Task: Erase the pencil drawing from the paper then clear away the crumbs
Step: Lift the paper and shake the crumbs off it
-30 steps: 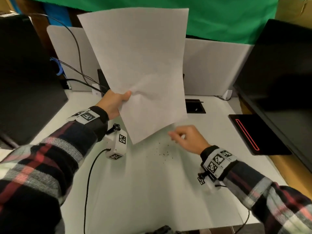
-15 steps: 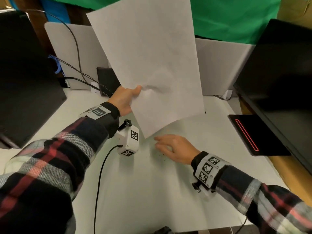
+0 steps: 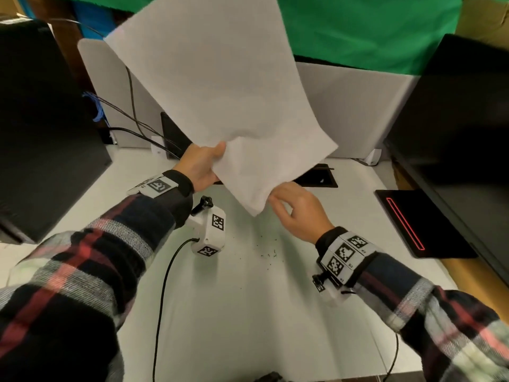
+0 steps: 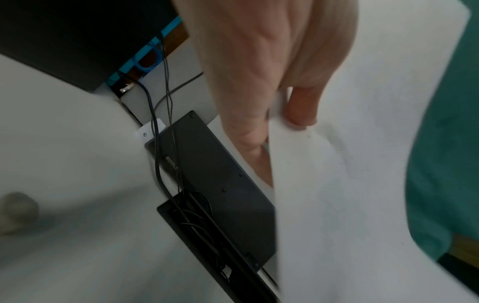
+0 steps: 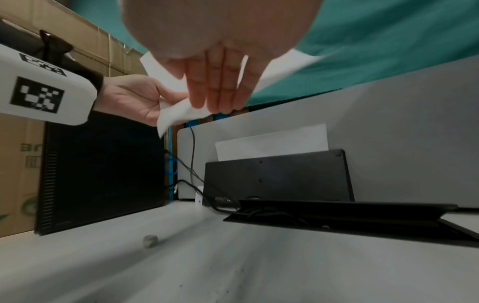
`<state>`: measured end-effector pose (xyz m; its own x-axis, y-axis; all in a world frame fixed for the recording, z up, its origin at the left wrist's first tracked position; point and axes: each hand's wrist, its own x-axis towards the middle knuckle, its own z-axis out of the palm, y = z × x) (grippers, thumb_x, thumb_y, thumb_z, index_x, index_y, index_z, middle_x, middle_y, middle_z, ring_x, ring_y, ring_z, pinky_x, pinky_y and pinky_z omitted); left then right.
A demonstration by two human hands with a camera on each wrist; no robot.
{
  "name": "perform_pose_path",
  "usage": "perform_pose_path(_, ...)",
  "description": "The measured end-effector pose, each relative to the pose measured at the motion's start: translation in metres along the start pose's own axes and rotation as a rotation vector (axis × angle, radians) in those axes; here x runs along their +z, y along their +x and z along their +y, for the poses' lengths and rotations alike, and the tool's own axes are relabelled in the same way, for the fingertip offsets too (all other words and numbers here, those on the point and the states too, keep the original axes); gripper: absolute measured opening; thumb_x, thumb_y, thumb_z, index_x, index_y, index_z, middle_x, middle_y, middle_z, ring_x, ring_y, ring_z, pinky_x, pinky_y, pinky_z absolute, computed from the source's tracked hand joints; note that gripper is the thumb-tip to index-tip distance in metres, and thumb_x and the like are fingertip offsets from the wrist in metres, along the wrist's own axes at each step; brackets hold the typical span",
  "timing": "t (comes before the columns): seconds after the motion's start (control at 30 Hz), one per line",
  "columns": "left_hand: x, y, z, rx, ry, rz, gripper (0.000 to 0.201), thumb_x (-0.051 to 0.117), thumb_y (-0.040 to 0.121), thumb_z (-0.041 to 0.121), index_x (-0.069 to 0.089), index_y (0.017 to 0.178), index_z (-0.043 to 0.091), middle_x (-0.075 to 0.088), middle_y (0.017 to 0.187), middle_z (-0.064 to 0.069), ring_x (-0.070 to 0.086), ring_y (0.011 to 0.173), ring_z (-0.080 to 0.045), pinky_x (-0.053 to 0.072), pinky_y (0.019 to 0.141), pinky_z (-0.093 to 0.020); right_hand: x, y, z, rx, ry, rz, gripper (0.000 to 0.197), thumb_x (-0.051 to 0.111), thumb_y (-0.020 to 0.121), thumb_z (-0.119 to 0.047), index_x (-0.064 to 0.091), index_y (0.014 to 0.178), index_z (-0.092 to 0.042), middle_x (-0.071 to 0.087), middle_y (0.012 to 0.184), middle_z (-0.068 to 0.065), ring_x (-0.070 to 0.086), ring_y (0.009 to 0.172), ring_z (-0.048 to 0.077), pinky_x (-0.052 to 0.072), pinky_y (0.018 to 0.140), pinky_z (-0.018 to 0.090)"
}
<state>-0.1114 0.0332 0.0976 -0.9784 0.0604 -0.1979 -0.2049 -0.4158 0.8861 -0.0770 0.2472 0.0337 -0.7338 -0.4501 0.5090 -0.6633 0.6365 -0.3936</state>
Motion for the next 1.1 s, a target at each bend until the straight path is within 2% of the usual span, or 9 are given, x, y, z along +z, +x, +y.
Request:
perform_pose_path(0.13, -0.001, 0.004, 0.002, 0.042, 0.137, 0.065, 0.018, 0.047, 0.096, 0.004, 0.056, 0.11, 0.01, 0.063, 0.111, -0.007, 0.059, 0.109, -0.028, 0.048, 0.092, -0.041, 0.0, -0.004, -0.01, 0.032, -0.021, -0.058, 0.038, 0.039, 0.086, -0.034, 0.06, 0.069, -0.007, 0.051, 0.071, -0.003, 0.05, 0.063, 0.018, 0.047, 0.056, 0.035)
perform_pose_path(0.23, -0.005, 0.002, -0.002, -0.001, 0.195, 0.029, 0.032, 0.047, 0.096, 0.004, 0.05, 0.127, 0.009, 0.061, 0.116, -0.008, 0.06, 0.108, -0.027, 0.05, 0.084, -0.036, -0.009, 0.007, -0.001, 0.015, -0.074, 0.005, 0.037, 0.043, 0.088, -0.029, 0.064, 0.108, -0.006, 0.06, 0.118, 0.01, 0.057, 0.108, 0.025, 0.048, 0.092, 0.038)
perform_pose_path(0.33, -0.009, -0.003, -0.005, -0.038, 0.239, -0.042, 0.034, 0.046, 0.096, 0.003, 0.049, 0.129, 0.011, 0.061, 0.117, -0.006, 0.062, 0.096, -0.019, 0.051, 0.08, -0.033, -0.018, 0.024, 0.015, 0.15, -0.062, -0.055, 0.05, 0.045, 0.092, -0.029, 0.039, 0.14, -0.014, 0.026, 0.153, 0.003, 0.022, 0.141, 0.019, 0.015, 0.114, 0.029)
perform_pose_path(0.4, -0.011, -0.005, -0.004, -0.032, 0.258, -0.046, 0.033, 0.045, 0.095, 0.002, 0.05, 0.127, 0.01, 0.061, 0.114, -0.006, 0.062, 0.093, -0.018, 0.051, 0.081, -0.033, -0.012, 0.017, 0.023, 0.309, 0.028, -0.217, 0.048, 0.045, 0.096, -0.028, 0.035, 0.143, -0.018, 0.024, 0.154, 0.001, 0.021, 0.141, 0.016, 0.014, 0.112, 0.023)
perform_pose_path(0.53, -0.022, -0.009, 0.004, -0.008, 0.3, -0.019, 0.033, 0.044, 0.096, 0.001, 0.049, 0.128, 0.005, 0.06, 0.115, -0.01, 0.06, 0.093, -0.022, 0.046, 0.09, -0.038, 0.004, -0.02, 0.04, 0.53, 0.081, -0.48, 0.034, 0.047, 0.096, -0.032, 0.064, 0.116, -0.01, 0.063, 0.121, 0.007, 0.057, 0.113, 0.02, 0.04, 0.096, 0.024)
perform_pose_path(0.63, -0.029, -0.009, 0.009, 0.008, 0.301, 0.009, 0.036, 0.045, 0.095, 0.001, 0.048, 0.13, 0.006, 0.063, 0.105, -0.004, 0.061, 0.09, -0.018, 0.048, 0.086, -0.035, -0.006, -0.011, 0.044, 0.566, 0.044, -0.316, 0.029, 0.05, 0.094, -0.029, 0.067, 0.089, -0.006, 0.067, 0.093, 0.009, 0.06, 0.084, 0.022, 0.045, 0.076, 0.029)
perform_pose_path(0.73, -0.032, -0.009, 0.01, 0.003, 0.301, 0.017, 0.038, 0.045, 0.095, 0.001, 0.046, 0.133, 0.006, 0.061, 0.114, -0.008, 0.061, 0.091, -0.019, 0.049, 0.083, -0.033, -0.019, 0.009, 0.036, 0.653, 0.178, 0.0, 0.021, 0.056, 0.09, -0.031, 0.05, 0.092, -0.011, 0.052, 0.083, 0.0, 0.047, 0.072, 0.014, 0.038, 0.063, 0.021)
perform_pose_path(0.87, -0.031, -0.011, 0.008, -0.005, 0.317, 0.01, 0.039, 0.046, 0.095, 0.001, 0.045, 0.134, 0.006, 0.057, 0.123, -0.011, 0.06, 0.096, -0.021, 0.047, 0.089, -0.037, -0.017, 0.028, 0.019, 0.736, 0.49, 0.043, 0.058, 0.068, 0.082, -0.034, 0.038, 0.127, -0.013, 0.052, 0.109, -0.002, 0.054, 0.096, 0.012, 0.045, 0.081, 0.023)
perform_pose_path(1.1, -0.023, -0.017, -0.001, 0.011, 0.379, 0.033, 0.039, 0.058, 0.09, 0.01, 0.05, 0.128, 0.01, 0.059, 0.123, -0.01, 0.057, 0.112, -0.028, 0.044, 0.099, -0.046, -0.005, 0.036, 0.008, 0.755, 0.643, 0.225, 0.032, 0.077, 0.074, -0.02, 0.064, 0.102, -0.013, 0.066, 0.098, -0.002, 0.063, 0.091, 0.013, 0.052, 0.082, 0.028)
